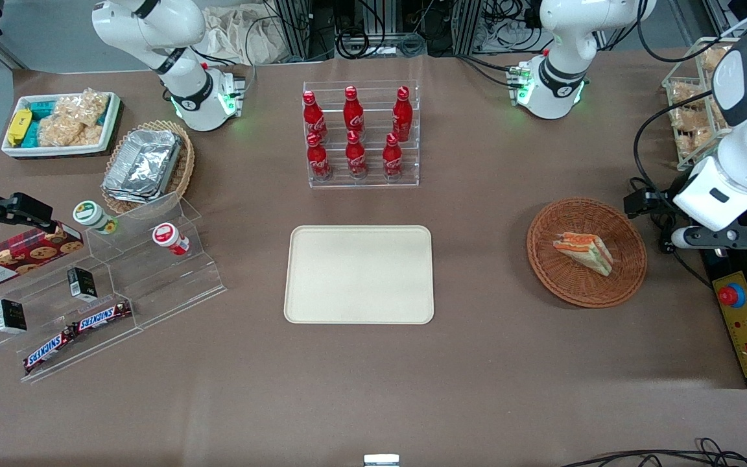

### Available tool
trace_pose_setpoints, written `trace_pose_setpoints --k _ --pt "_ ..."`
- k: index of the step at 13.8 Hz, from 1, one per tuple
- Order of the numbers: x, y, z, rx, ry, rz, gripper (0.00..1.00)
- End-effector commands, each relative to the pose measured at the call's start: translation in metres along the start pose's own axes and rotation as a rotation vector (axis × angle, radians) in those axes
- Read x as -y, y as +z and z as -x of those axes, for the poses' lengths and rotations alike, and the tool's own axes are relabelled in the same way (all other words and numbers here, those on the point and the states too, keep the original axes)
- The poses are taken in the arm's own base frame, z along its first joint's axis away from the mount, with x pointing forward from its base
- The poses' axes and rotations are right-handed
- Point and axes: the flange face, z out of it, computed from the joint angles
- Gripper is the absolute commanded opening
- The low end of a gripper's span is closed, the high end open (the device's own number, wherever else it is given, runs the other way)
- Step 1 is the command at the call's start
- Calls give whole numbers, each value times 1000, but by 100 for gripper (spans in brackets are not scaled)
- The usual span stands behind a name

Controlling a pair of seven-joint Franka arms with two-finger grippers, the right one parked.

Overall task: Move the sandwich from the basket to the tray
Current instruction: 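Move the left gripper over the wrapped sandwich in the wicker basket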

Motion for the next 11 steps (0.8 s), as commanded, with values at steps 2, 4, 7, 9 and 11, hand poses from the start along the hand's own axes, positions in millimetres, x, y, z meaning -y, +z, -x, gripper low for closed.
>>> trace_pose_setpoints --k 2,4,7,9,11 --pt "8 2 -2 47 -22 -5 100" --pt "11 6 -3 62 -27 -7 100" --pt "29 41 5 122 -332 -29 100" --pt "26 79 15 102 -539 -44 100" --pt "32 113 27 44 -713 -31 100"
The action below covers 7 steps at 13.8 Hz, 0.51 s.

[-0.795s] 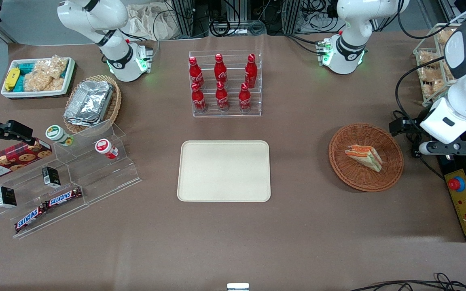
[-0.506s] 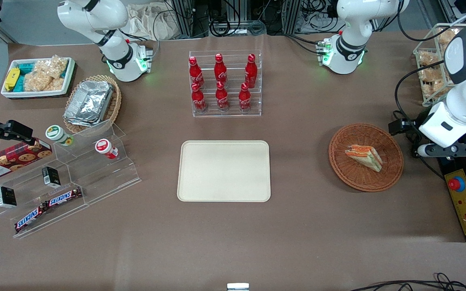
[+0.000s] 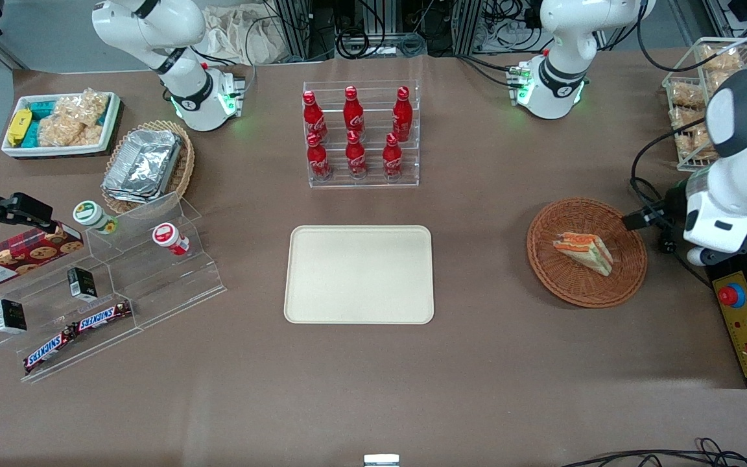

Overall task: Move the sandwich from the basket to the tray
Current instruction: 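Move the left gripper over the wrapped sandwich in the wicker basket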

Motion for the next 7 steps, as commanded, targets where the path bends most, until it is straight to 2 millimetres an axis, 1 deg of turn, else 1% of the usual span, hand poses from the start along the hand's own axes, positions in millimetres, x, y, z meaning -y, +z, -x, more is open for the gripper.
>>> trace_pose_setpoints --k 1,3,4,5,6,7 --pt "20 46 14 -41 -260 15 100" --pt "21 77 14 -69 -379 50 100" --pt "27 92 7 -80 -436 74 100" --pt "24 106 2 -76 -492 82 100" --pt "21 117 -1 -68 -526 84 100" --pt "19 122 -4 -74 -534 91 100"
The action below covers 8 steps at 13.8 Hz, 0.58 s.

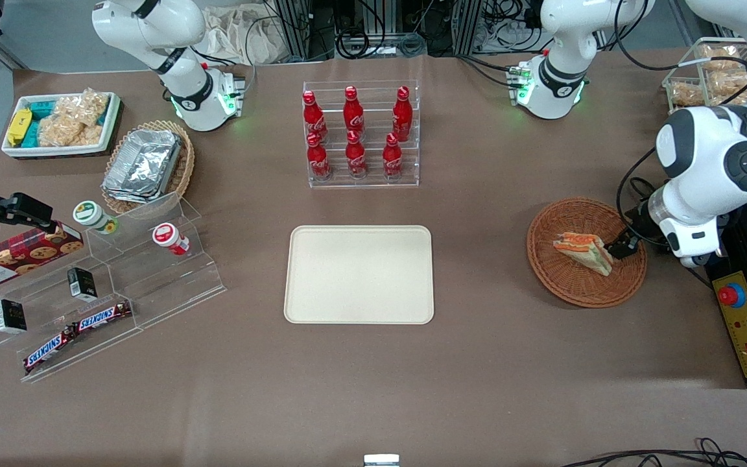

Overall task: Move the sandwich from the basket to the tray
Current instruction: 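Lower the left gripper and close it on the wrapped sandwich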

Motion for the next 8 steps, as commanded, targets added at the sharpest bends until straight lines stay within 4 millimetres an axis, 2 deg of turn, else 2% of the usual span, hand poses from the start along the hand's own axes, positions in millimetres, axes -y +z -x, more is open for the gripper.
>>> trace_pose_setpoints --k 1,5,8 --pt "-3 16 -3 -7 -72 10 100" --pt "-15 41 0 2 -162 22 100" --pt "-17 59 1 15 -166 15 100"
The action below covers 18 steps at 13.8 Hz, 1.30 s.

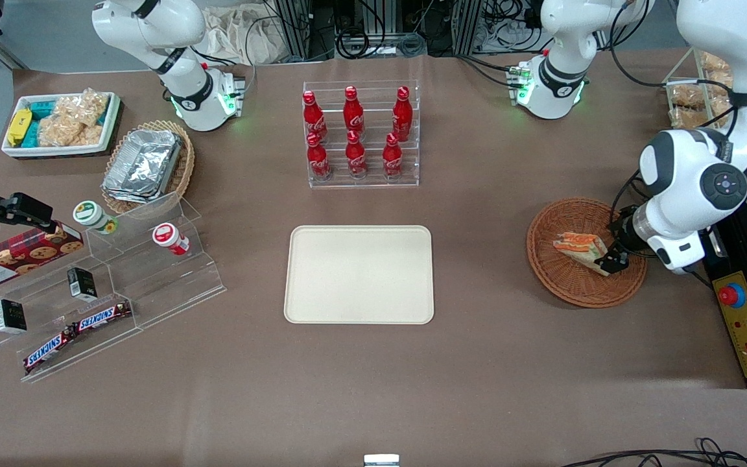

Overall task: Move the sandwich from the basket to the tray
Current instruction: 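Lower the left gripper and close it on the wrapped sandwich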

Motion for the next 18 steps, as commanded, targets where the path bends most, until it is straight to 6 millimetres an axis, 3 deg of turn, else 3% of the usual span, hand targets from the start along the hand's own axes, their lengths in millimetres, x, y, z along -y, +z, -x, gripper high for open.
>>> trace_pose_setpoints --k 1,6,7,8,9,10,14,16,18 --pt "-3 16 2 1 -19 -1 100" --pt "4 41 7 22 -14 -35 100" --pt "4 43 8 23 -12 -37 94" --pt "3 44 9 24 -10 -39 61" --pt "2 42 8 22 -10 -35 15" --pt "2 40 8 20 -10 -32 0" --pt "-6 21 5 4 -22 -6 0" --pt "-15 -5 1 -4 -3 -3 0" --pt "-29 -45 -7 6 113 -38 0"
